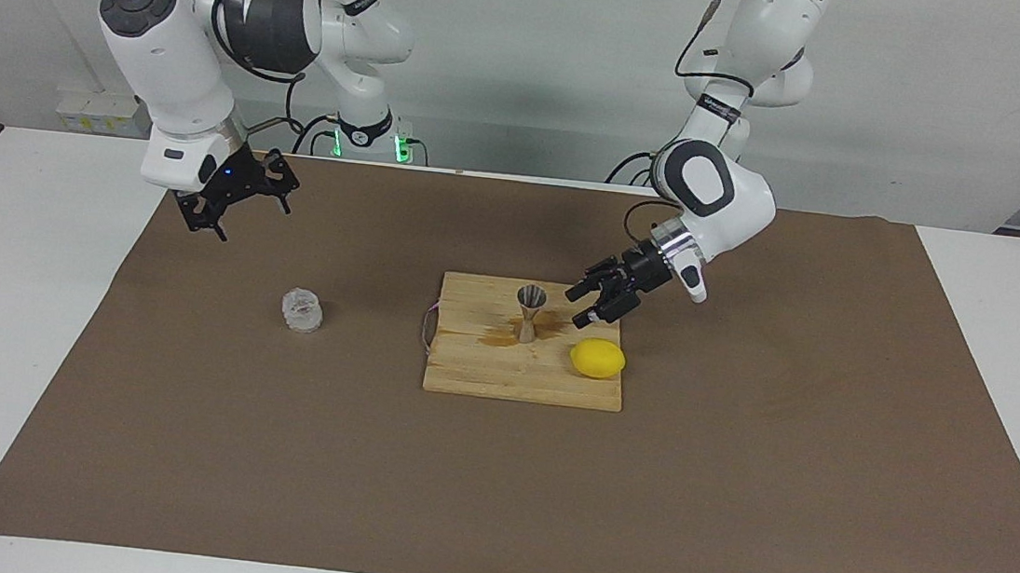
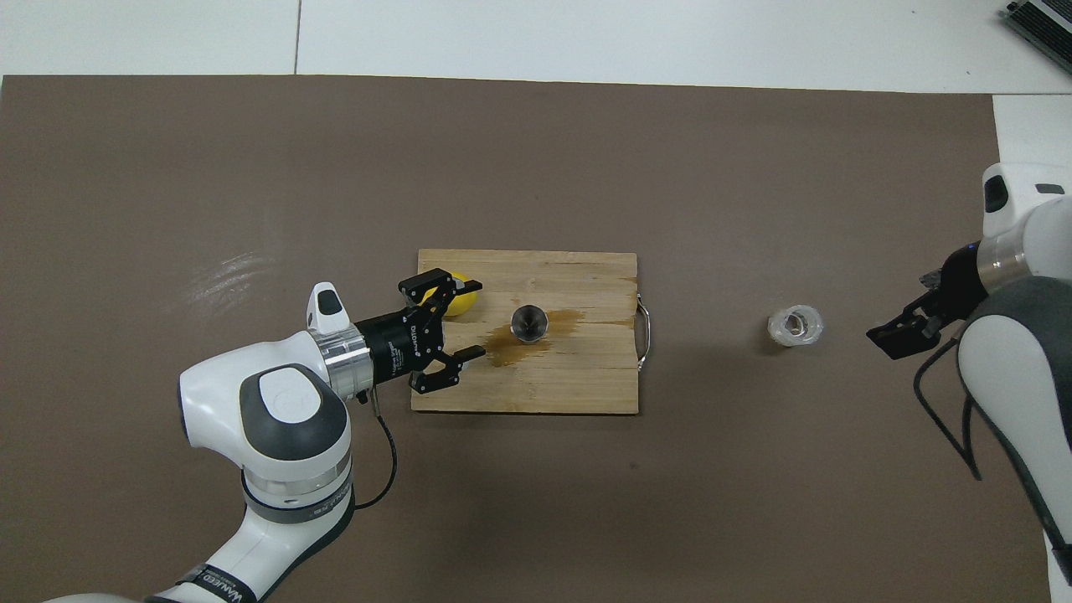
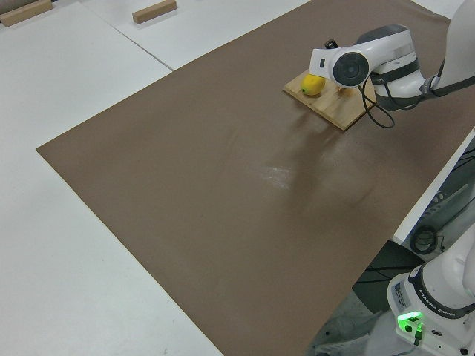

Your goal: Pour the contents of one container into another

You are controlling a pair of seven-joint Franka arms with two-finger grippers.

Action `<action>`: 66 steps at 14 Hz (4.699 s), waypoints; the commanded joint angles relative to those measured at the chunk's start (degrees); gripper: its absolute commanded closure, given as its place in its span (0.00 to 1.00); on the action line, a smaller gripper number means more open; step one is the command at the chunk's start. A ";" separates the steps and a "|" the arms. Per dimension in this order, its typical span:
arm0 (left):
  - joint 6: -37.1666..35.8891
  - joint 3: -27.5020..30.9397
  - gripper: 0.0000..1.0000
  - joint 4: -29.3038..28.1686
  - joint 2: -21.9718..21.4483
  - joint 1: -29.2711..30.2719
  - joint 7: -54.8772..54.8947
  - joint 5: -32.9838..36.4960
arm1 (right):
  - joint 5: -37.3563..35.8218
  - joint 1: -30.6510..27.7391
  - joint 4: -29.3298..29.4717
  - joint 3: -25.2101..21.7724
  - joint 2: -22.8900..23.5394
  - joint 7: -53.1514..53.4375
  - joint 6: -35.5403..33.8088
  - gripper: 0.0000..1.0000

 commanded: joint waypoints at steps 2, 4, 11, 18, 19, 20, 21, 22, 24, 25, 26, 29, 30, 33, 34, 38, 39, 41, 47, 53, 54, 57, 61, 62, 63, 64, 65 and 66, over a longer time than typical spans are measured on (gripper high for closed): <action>-7.14 1.49 0.00 -1.61 -1.11 1.77 -2.44 7.54 | 0.57 -0.23 -4.81 0.18 -1.68 -11.67 4.00 0.00; -9.18 2.20 0.00 -1.35 -1.19 1.96 -6.31 12.28 | 0.66 -0.23 -5.77 0.18 -1.24 -17.48 5.58 0.00; -26.12 11.76 0.00 4.18 -1.90 1.96 -17.30 36.18 | 7.77 -3.04 -11.22 0.10 0.87 -36.03 14.46 0.00; -36.41 18.80 0.00 13.84 0.20 2.13 -18.72 53.85 | 8.75 -4.45 -13.25 0.10 0.87 -39.13 17.27 0.00; -38.61 19.51 0.00 16.56 1.08 2.13 -18.72 57.27 | 8.75 -4.53 -14.30 0.10 0.96 -39.04 18.76 0.00; -40.19 20.04 0.00 18.50 1.44 2.22 -18.63 60.44 | 8.75 -5.06 -15.70 0.10 0.87 -39.21 20.16 0.00; -40.65 20.13 0.00 20.26 1.88 2.22 -18.28 63.17 | 8.83 -5.67 -16.76 0.18 0.87 -39.74 21.22 0.00; -41.35 20.83 0.00 22.11 2.49 2.22 -18.02 65.63 | 9.09 -5.76 -17.20 0.18 1.05 -41.57 21.84 0.00; -43.72 21.45 0.00 25.19 3.55 1.52 -16.53 71.08 | 14.52 -5.85 -18.60 0.10 1.66 -47.44 23.77 0.00; -43.55 21.89 0.00 25.55 3.29 1.08 -16.35 73.80 | 16.72 -6.46 -19.40 0.10 2.19 -50.61 25.44 0.00; -43.81 22.24 0.00 26.68 3.38 1.08 -15.91 75.57 | 18.66 -6.90 -20.10 0.10 2.71 -52.55 25.97 0.00; -43.11 22.42 0.00 28.53 3.47 1.17 -10.39 79.25 | 23.49 -8.13 -20.46 0.10 5.34 -58.09 26.24 0.00; -43.28 22.33 0.00 29.85 3.46 1.17 -9.76 83.19 | 25.69 -8.49 -20.54 0.10 5.88 -60.37 26.77 0.00; -42.94 22.33 0.00 32.66 3.64 1.17 -5.64 86.74 | 29.73 -8.67 -20.72 0.10 7.90 -63.03 28.17 0.00; -42.67 22.42 0.00 33.02 3.73 1.26 -3.27 88.05 | 31.49 -8.66 -20.98 0.10 8.60 -63.12 28.44 0.00; -43.64 22.33 0.00 39.59 6.01 1.87 -0.52 89.56 | 33.17 -8.40 -21.42 0.18 10.10 -64.52 28.62 0.00; -43.99 22.50 0.00 41.18 6.19 1.87 -0.52 89.56 | 35.70 -8.40 -21.51 0.18 10.80 -66.88 28.70 0.00; -43.90 22.68 0.00 42.86 5.75 2.05 3.14 89.74 | 40.80 -8.05 -21.60 0.10 12.30 -72.15 30.53 0.00; -47.86 26.20 0.00 43.83 1.99 1.52 21.61 91.57 | 45.73 -7.26 -21.78 0.18 14.23 -75.76 31.43 0.00; -54.09 24.17 0.00 41.39 -4.70 0.29 22.24 97.38 | 46.63 -6.30 -21.78 0.27 14.41 -77.01 31.43 0.16; -54.53 24.00 0.00 41.20 -5.06 0.55 22.07 97.30 | 46.63 -6.20 -21.69 0.27 14.32 -77.01 31.43 0.21; -55.59 24.18 0.00 40.32 -5.24 0.29 22.15 98.43 | 46.63 -6.03 -21.69 0.27 14.23 -77.01 31.52 0.41; -52.18 24.09 0.00 34.71 -9.89 0.90 22.33 98.61 | 46.63 -4.80 -21.43 0.27 13.71 -76.40 31.52 0.45; -50.77 24.09 0.00 32.95 -10.68 0.90 22.33 98.61 | 46.63 -4.71 -21.34 0.27 13.44 -76.04 31.52 0.45; -49.63 24.00 0.00 31.19 -11.64 1.08 22.33 98.61 | 46.63 -4.54 -21.34 0.36 12.57 -75.26 31.52 0.45; -49.35 24.00 0.00 29.87 -12.52 1.08 22.24 98.61 | 46.63 -3.32 -21.16 0.36 12.21 -74.82 31.52 0.45; -49.26 24.09 0.00 28.55 -13.40 1.08 22.33 98.61 | 46.54 -2.69 -21.07 0.27 11.69 -74.11 31.60 0.45; -49.35 24.35 0.00 28.45 -13.67 1.17 22.24 98.09 | 46.45 -2.60 -21.07 0.36 11.42 -73.06 31.87 0.45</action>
